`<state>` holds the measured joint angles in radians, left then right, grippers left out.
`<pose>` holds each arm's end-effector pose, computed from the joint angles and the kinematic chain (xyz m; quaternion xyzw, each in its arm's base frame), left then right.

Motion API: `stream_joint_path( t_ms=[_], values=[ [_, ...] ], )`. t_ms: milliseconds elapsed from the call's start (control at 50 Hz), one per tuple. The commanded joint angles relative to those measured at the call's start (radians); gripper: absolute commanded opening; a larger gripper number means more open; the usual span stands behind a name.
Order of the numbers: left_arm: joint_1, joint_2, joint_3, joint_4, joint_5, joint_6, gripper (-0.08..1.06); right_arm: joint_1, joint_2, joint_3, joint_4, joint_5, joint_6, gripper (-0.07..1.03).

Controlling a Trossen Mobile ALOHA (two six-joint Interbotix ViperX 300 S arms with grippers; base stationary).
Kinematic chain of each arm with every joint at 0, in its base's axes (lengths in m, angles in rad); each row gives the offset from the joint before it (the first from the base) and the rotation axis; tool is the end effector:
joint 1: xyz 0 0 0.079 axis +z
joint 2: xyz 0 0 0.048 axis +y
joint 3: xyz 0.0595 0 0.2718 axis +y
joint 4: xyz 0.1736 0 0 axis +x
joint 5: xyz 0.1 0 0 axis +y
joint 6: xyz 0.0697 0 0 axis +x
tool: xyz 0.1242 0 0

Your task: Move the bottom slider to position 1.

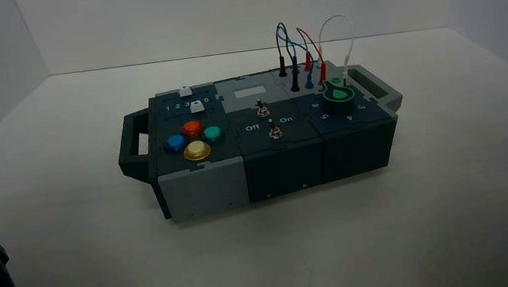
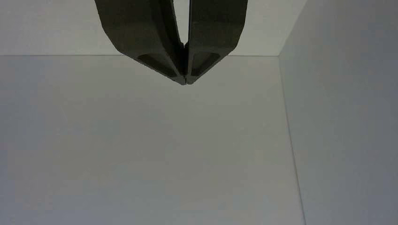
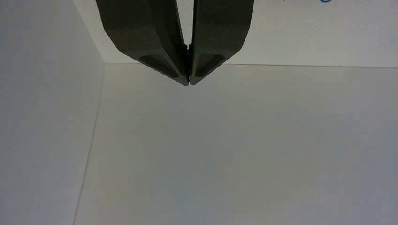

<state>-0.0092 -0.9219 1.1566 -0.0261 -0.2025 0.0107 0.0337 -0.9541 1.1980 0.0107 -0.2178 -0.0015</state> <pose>0.2793 -0.0016 0.2688 -0.0073 0.0161 -0.0019 0.9998 0.2719 0.0087 0.2616 0.0042 0.0131 0.0156 0.9998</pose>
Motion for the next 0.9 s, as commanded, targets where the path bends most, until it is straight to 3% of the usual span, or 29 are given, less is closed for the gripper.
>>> stream_joint_path(
  t_ms=[20, 520, 700, 900],
  values=[
    [0.0, 0.003, -0.018, 0.002, -0.011, 0.003, -0.03, 0.002, 0.003, -0.014, 0.002, -0.012, 0.005, -0.02],
    [-0.002, -0.002, -0.026, 0.002, 0.006, 0.003, -0.03, 0.009, -0.015, -0.025, 0.003, 0.012, 0.005, -0.02],
    [-0.029, -0.005, -0.035, 0.002, 0.057, 0.002, -0.03, 0.046, -0.02, -0.063, 0.002, 0.098, 0.005, -0.02],
    [-0.149, 0.044, -0.095, 0.002, 0.204, 0.002, -0.03, 0.084, -0.017, -0.138, 0.002, 0.252, 0.005, -0.02]
  ],
)
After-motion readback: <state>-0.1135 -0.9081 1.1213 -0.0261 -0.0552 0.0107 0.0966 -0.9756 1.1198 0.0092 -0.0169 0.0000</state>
